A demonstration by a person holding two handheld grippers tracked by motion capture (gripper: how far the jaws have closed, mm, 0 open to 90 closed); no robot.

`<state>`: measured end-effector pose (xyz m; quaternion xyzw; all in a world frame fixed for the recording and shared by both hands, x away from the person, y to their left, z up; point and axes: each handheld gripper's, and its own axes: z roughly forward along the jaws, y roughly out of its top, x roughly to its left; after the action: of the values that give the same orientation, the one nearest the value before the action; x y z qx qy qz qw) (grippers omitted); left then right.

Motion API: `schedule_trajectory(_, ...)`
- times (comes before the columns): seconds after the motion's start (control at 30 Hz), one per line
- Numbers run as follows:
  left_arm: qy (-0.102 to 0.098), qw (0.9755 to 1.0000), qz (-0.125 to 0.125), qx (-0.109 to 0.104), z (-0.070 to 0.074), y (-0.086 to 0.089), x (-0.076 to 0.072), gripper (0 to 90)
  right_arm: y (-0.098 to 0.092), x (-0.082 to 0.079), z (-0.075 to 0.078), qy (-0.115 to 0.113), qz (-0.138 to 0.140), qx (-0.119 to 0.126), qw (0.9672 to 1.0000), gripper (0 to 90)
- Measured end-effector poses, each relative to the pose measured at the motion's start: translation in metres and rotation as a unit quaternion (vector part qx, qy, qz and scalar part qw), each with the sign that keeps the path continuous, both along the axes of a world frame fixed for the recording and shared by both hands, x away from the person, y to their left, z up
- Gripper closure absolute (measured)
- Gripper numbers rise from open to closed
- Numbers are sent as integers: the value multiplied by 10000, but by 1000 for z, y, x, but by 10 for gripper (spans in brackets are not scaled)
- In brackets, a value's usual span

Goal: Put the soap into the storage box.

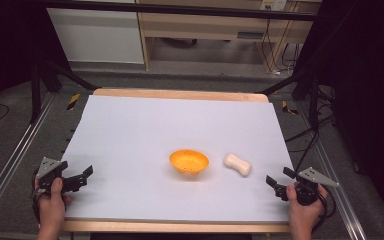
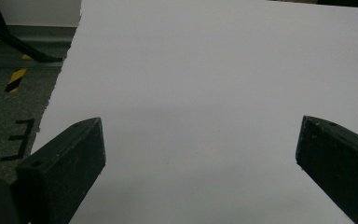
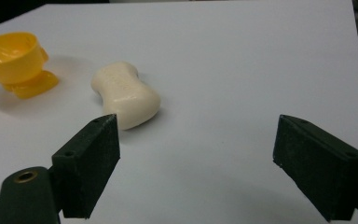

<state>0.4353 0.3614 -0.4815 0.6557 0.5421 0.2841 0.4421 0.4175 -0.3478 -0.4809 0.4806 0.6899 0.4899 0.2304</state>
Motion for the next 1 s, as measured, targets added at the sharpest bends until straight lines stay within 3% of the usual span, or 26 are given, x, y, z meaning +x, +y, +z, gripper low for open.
schedule_trajectory(0.2,11,10000,-14,-35,0,0,0,9,7,9,9,253,325,-571,9975,219)
schedule_trajectory(0.27,-11,10000,-8,-35,0,0,0,9,11,14,10,418,531,-772,9947,226)
schedule_trajectory(0.33,-11,10000,-12,-45,0,1,0,9,17,20,12,645,658,-1169,9889,231)
schedule_trajectory(0.37,-11,10000,-12,-45,0,1,0,9,17,20,12,645,658,-1169,9889,231)
schedule_trajectory(0.4,-9,10000,-9,-47,0,1,0,9,23,26,16,796,772,-1522,9821,243)
schedule_trajectory(0.47,8,10000,-10,-48,0,0,0,9,26,31,21,892,881,-1716,9772,246)
schedule_trajectory(0.5,8,10000,-10,-48,0,0,0,9,26,31,21,892,881,-1716,9772,246)
schedule_trajectory(0.53,15,10000,-15,-26,0,0,0,9,29,38,28,1003,988,-1917,9713,247)
schedule_trajectory(0.57,20,10000,-21,-19,0,0,0,9,31,41,31,1100,1051,-1989,9681,247)
schedule_trajectory(0.6,20,10000,-21,-19,0,0,0,9,31,41,31,1100,1051,-1989,9681,247)
schedule_trajectory(0.63,13,10000,-15,-26,0,0,0,9,33,44,34,1179,1106,-2098,9643,247)
schedule_trajectory(0.67,11,10000,-14,-35,0,0,0,9,37,51,38,1362,1244,-2259,9565,247)
schedule_trajectory(0.7,11,10000,-14,-40,0,0,0,9,37,51,38,1362,1244,-2259,9565,247)
schedule_trajectory(0.73,13,10000,-14,-43,0,0,0,9,41,56,41,1477,1339,-2406,9499,247)
schedule_trajectory(0.77,13,10000,-14,-43,0,0,0,9,41,56,41,1477,1339,-2406,9499,247)
schedule_trajectory(0.8,18,10000,-22,-30,0,0,0,9,46,61,42,1593,1425,-2519,9438,247)
schedule_trajectory(0.83,18,10000,-22,-30,0,0,0,9,48,64,43,1640,1473,-2560,9412,247)
schedule_trajectory(0.9,13,10000,-22,-34,0,0,0,9,50,66,43,1692,1478,-2559,9402,247)
schedule_trajectory(0.93,12,10000,-20,-40,0,0,0,9,54,71,43,1764,1610,-2652,9342,241)
schedule_trajectory(0.97,12,10000,-20,-40,0,0,0,9,54,71,43,1764,1610,-2652,9342,241)
schedule_trajectory(1.0,13,10000,-20,-42,0,0,0,9,59,77,42,1887,1710,-2769,9265,229)
